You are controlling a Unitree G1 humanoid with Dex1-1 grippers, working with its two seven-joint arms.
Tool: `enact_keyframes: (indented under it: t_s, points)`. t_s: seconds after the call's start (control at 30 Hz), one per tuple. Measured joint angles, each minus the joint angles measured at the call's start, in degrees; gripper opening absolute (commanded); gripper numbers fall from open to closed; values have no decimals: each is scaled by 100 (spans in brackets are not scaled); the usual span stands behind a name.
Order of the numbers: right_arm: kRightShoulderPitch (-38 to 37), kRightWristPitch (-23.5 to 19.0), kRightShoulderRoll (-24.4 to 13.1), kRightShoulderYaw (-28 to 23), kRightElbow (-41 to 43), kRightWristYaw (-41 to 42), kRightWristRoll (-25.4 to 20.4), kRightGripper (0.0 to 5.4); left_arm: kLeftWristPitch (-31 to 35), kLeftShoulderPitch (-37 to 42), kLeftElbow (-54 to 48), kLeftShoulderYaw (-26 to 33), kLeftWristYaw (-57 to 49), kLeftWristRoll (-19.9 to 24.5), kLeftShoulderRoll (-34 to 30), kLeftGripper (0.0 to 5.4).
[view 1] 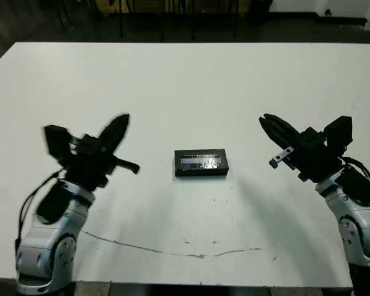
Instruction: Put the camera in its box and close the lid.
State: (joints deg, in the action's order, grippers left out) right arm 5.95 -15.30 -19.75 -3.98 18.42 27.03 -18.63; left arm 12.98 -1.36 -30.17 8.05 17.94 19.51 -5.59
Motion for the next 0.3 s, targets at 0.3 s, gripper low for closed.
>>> enact_keyframes:
  t_s: [0.3]
  points:
    - [-137, 290, 410, 100, -231, -393, 194, 0, -1662, -148, 1063, -2, -1004, -1035, 404, 1]
